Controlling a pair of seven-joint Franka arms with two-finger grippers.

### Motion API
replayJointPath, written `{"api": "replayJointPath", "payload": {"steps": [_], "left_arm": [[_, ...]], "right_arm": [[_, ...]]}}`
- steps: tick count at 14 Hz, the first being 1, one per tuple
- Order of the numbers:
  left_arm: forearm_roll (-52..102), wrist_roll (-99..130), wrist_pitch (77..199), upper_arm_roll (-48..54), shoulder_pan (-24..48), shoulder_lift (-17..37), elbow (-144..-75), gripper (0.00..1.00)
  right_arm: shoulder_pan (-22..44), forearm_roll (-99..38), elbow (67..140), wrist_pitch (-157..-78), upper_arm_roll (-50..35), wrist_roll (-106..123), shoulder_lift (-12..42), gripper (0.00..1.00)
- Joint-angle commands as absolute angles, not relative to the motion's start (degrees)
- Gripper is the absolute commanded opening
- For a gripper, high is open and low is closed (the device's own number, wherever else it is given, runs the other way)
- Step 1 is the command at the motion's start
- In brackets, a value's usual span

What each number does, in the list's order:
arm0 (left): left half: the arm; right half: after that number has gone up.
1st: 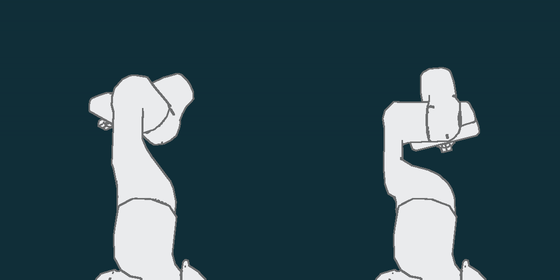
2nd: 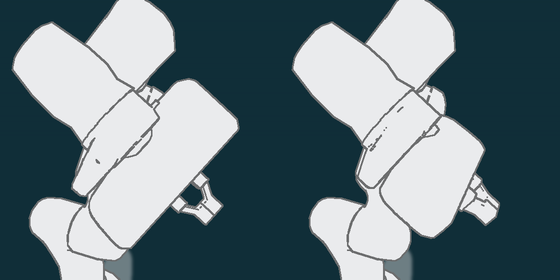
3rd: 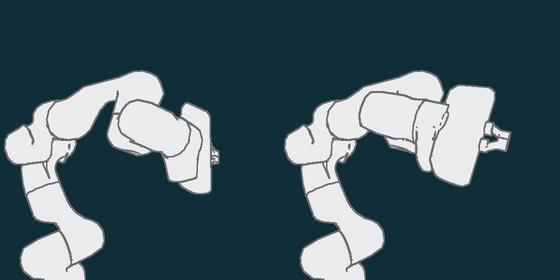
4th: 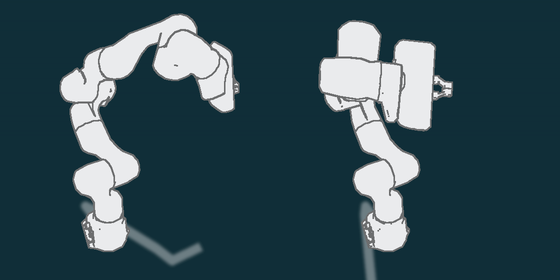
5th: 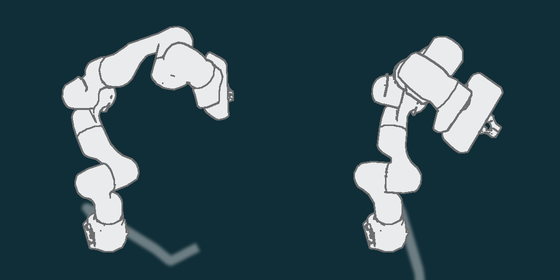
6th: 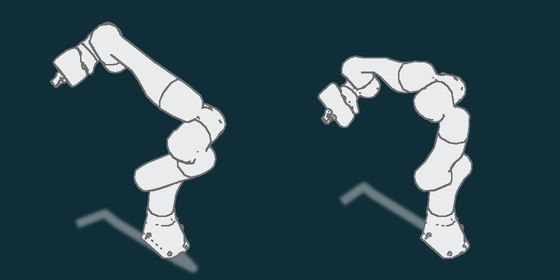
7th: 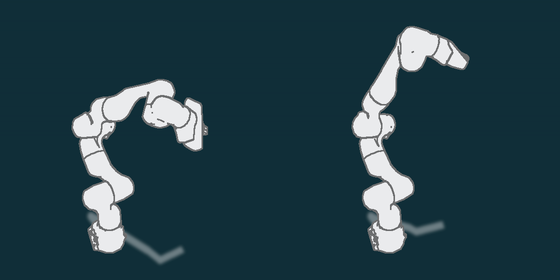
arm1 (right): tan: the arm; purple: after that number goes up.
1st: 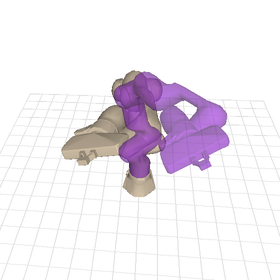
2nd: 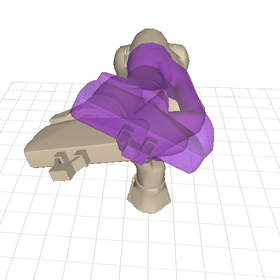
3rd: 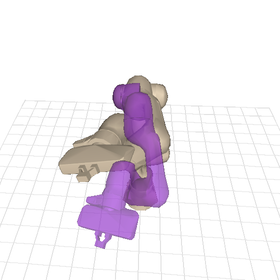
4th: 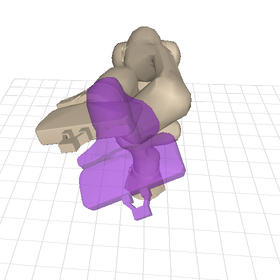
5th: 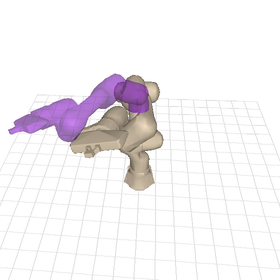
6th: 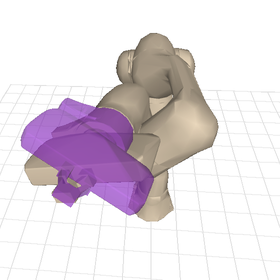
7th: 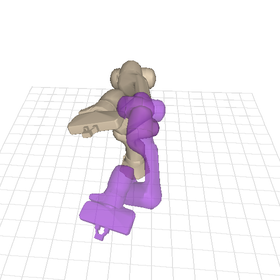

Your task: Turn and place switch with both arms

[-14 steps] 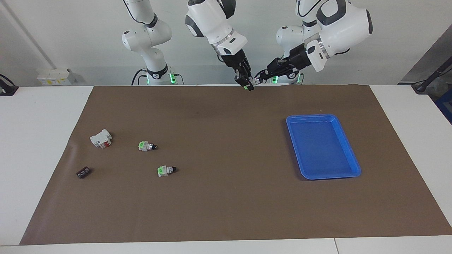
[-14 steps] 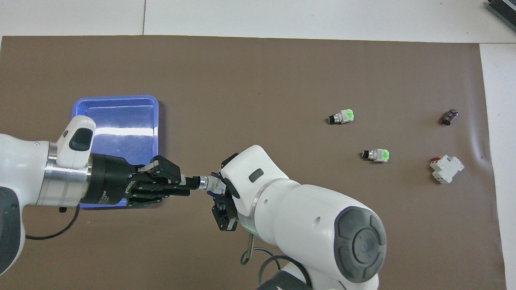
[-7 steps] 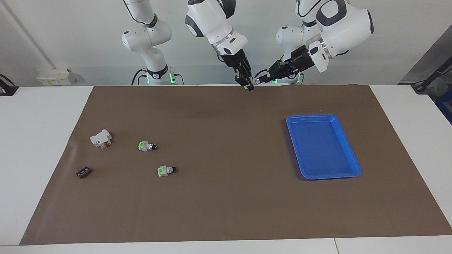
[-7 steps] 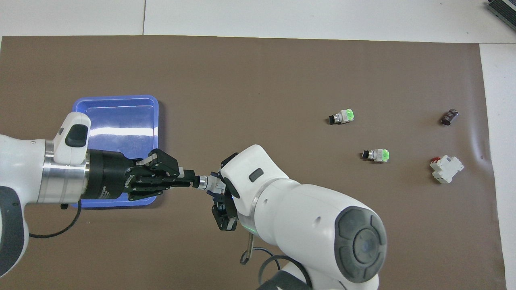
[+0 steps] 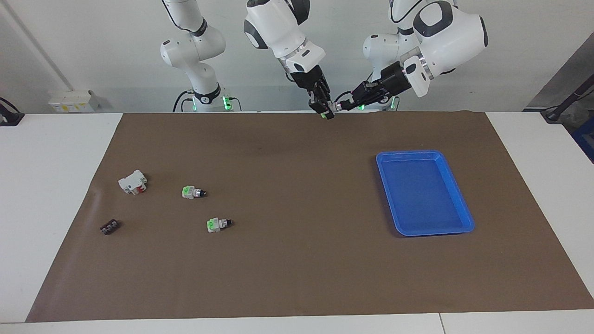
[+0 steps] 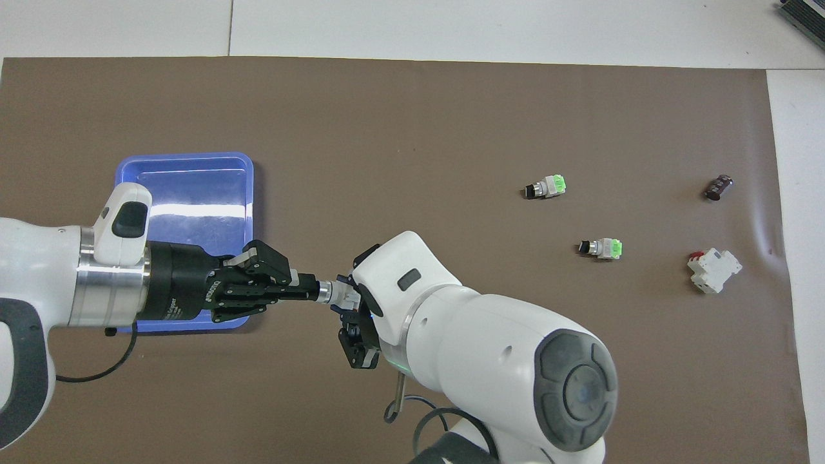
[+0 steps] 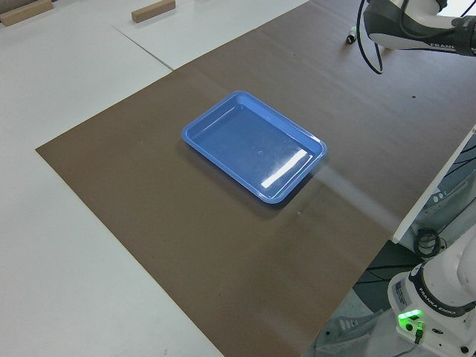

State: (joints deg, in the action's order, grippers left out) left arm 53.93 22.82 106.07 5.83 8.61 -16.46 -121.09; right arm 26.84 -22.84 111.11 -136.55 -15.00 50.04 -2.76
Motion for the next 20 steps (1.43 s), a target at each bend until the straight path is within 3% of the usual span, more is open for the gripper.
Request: {"api": "replayJointPath", "payload": {"steps": [1, 2, 3, 10, 20], "left_arm": [[55.55, 22.06, 106.09, 5.8, 8.79, -18.37, -123.05, 0.08], [55.55, 22.15, 106.0, 5.8, 8.79, -18.46, -123.05, 0.01], [55.55, 22.06, 105.82, 5.71, 8.7, -18.46, -123.05, 0.0], [55.55, 27.5, 103.63, 5.54, 8.61, -18.72, -122.26, 0.0], [55.28, 61.83, 103.18, 6.33, 8.61, -18.37, -119.54, 0.0]], "right_arm": [[26.72, -22.76, 110.21, -137.11, -15.21, 48.78, -2.11, 0.0], [26.72, -22.85, 110.21, -137.11, -15.21, 48.78, -2.11, 0.0], [26.72, -22.76, 110.21, -137.11, -15.21, 48.78, -2.11, 0.0], [26.63, -22.76, 110.22, -137.11, -15.21, 48.78, -2.11, 0.0], [26.72, -22.76, 110.3, -137.02, -15.21, 48.78, -2.11, 0.0]]}}
